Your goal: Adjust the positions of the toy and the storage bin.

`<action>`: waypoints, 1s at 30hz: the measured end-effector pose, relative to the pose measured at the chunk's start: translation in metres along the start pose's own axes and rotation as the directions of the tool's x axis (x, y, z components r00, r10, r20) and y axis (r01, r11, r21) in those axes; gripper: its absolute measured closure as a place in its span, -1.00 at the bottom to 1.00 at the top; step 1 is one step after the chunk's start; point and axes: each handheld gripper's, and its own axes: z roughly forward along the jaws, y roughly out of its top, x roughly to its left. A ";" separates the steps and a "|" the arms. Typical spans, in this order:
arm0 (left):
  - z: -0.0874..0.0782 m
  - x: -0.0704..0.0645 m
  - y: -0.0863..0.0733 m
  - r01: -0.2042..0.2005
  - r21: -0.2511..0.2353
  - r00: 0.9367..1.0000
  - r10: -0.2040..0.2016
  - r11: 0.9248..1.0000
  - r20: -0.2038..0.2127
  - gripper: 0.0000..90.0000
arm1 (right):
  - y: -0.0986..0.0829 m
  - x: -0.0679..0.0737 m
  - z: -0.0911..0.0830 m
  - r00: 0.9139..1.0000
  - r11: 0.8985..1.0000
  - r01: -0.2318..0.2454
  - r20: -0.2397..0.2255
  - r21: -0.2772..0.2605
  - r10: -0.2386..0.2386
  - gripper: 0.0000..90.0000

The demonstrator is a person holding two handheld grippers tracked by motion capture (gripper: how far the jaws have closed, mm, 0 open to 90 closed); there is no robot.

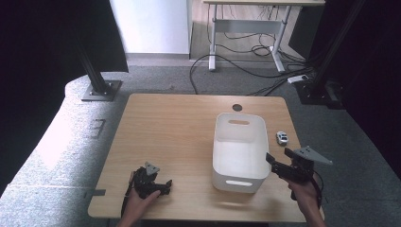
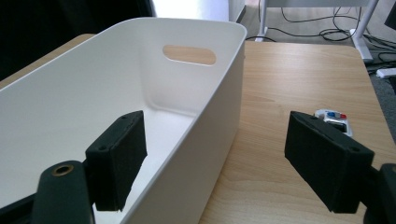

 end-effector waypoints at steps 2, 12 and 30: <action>0.000 0.000 0.000 0.000 0.000 1.000 0.000 1.000 0.000 -0.99 | 0.000 0.001 0.002 1.000 1.000 0.002 -0.001 0.003 -0.002 -0.55; 0.000 0.000 0.000 0.000 0.000 1.000 0.000 1.000 0.000 -0.99 | -0.003 -0.001 0.017 1.000 0.999 -0.011 0.006 0.041 0.011 -0.55; 0.000 0.000 0.000 0.000 0.000 1.000 0.000 1.000 0.000 -0.99 | -0.010 0.002 0.027 1.000 0.997 0.013 0.008 0.073 -0.014 -0.43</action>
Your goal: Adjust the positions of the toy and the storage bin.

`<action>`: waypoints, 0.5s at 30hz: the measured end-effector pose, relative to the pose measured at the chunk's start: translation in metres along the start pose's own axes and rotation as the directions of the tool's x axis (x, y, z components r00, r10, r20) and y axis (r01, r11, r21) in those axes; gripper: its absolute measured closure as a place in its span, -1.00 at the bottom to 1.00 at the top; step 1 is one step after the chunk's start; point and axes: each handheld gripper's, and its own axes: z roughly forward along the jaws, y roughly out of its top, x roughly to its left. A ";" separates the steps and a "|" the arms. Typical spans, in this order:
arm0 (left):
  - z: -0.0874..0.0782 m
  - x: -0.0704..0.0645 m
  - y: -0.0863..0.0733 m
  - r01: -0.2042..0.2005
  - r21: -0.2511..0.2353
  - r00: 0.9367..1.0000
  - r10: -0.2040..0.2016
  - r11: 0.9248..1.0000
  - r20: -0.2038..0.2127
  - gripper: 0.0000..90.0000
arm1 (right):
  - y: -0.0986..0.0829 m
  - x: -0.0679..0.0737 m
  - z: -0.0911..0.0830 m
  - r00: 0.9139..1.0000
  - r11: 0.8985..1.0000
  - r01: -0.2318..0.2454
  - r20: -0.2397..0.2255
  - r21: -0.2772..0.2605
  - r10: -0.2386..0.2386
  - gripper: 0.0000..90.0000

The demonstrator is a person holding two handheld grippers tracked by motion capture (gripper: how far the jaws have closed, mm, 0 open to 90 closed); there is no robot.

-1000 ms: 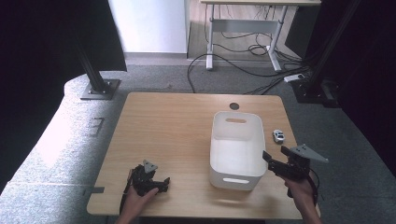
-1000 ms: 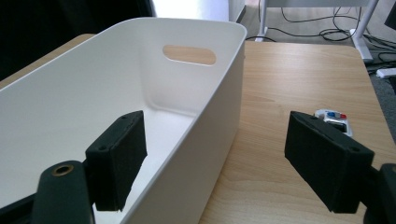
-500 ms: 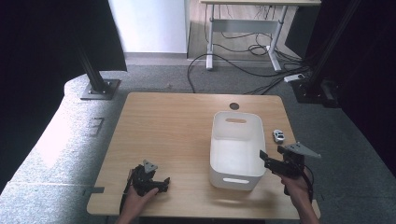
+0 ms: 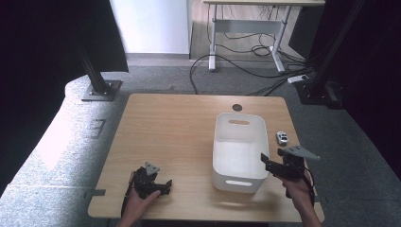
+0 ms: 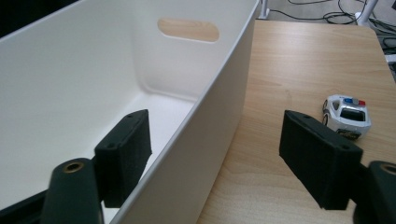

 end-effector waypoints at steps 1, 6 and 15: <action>0.000 0.000 0.000 0.000 0.000 1.000 0.000 1.000 0.000 -0.99 | 0.000 0.000 0.000 1.000 1.000 -0.009 -0.007 -0.001 0.009 -0.41; 0.000 0.000 0.000 0.000 0.000 1.000 0.000 1.000 0.000 -0.99 | -0.001 0.003 0.002 1.000 1.000 -0.006 -0.010 -0.004 0.006 -0.30; 0.000 0.000 0.000 0.000 0.000 1.000 0.000 1.000 0.000 -0.99 | 0.001 0.006 0.006 1.000 1.000 -0.015 -0.024 0.008 0.015 -0.14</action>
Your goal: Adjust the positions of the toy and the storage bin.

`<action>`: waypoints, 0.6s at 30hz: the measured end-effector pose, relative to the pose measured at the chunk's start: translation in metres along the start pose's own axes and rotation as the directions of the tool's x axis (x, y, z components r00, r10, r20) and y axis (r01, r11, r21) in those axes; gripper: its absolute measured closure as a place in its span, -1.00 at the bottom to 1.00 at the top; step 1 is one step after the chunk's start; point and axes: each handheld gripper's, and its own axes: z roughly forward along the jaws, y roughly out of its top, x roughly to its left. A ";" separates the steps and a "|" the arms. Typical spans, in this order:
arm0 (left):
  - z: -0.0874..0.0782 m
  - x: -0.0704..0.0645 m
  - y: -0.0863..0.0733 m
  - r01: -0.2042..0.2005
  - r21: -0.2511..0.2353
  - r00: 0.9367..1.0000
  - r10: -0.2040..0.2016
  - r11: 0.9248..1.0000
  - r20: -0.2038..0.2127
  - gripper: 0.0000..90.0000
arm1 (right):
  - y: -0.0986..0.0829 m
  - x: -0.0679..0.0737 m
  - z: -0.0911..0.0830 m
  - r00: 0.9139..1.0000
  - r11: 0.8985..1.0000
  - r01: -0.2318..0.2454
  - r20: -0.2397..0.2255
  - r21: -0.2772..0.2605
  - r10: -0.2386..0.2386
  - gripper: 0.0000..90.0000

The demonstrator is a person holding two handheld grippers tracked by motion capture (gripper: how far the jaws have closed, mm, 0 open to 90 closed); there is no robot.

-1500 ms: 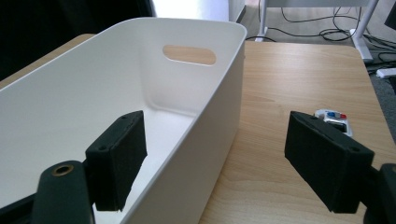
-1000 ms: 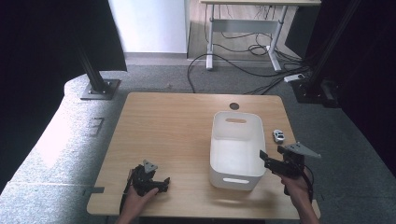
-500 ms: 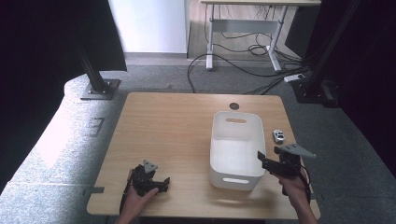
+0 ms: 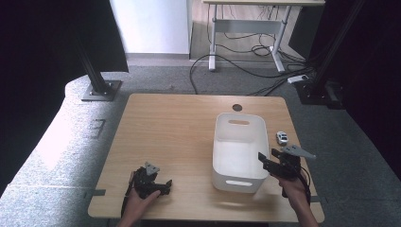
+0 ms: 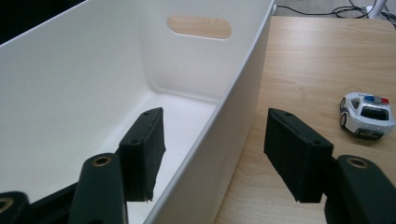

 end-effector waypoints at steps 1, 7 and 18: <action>0.000 0.000 0.000 0.000 0.000 1.000 0.000 1.000 0.000 -0.99 | 0.000 0.000 0.000 1.000 1.000 0.001 -0.002 0.001 -0.001 -0.12; 0.000 0.000 0.000 0.000 0.000 1.000 0.000 1.000 0.000 -0.99 | 0.001 -0.001 0.002 1.000 1.000 -0.012 -0.023 0.007 0.012 -0.03; 0.000 0.000 0.000 0.000 0.000 1.000 0.000 1.000 0.000 -0.99 | 0.003 -0.001 0.003 0.998 1.000 -0.006 -0.067 0.019 0.008 0.18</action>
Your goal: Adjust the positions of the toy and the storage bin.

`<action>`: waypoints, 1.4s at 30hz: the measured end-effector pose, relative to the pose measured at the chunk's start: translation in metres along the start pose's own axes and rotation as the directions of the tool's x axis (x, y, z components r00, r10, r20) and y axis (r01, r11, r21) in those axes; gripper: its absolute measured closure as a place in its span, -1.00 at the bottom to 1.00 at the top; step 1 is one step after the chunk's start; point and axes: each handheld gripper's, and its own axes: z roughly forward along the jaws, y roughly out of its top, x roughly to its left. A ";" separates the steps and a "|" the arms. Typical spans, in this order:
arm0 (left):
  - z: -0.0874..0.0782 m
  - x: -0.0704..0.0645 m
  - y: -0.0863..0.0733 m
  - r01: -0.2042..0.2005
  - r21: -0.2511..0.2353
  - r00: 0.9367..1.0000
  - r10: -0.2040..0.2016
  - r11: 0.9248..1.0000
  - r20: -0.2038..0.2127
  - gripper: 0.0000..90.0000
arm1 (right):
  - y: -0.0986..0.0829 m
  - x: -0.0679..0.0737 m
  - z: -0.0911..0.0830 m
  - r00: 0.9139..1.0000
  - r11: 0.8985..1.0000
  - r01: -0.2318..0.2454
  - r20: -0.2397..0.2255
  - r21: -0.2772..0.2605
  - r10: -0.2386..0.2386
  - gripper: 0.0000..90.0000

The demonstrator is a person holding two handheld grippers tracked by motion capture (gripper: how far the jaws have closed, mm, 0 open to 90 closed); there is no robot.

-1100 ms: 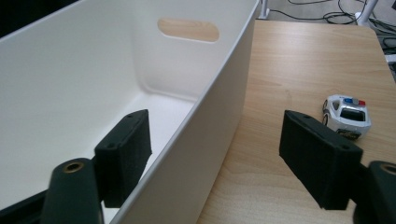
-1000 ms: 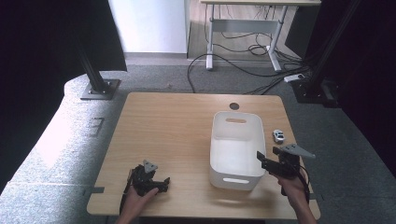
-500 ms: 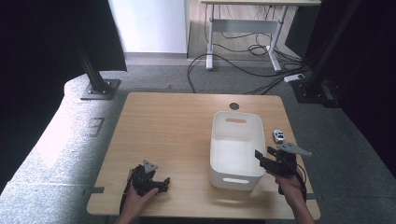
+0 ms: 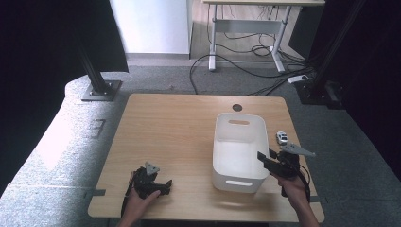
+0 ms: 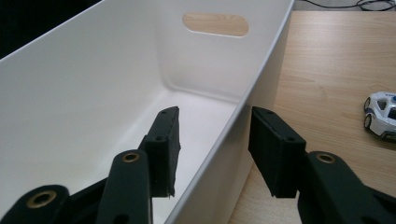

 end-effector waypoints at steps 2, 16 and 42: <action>0.000 0.000 0.000 0.000 0.000 1.000 0.000 1.000 0.000 -0.99 | 0.000 0.000 0.000 1.000 1.000 0.004 0.001 0.002 -0.004 0.19; 0.000 0.000 0.000 0.000 0.000 1.000 0.000 1.000 0.000 -0.99 | 0.003 0.005 0.002 0.999 0.999 0.045 0.023 0.006 -0.045 0.31; 0.000 0.000 0.000 -0.002 0.000 1.000 0.002 1.000 0.002 -0.99 | 0.007 0.026 0.016 0.999 0.999 0.044 0.006 0.011 -0.044 0.30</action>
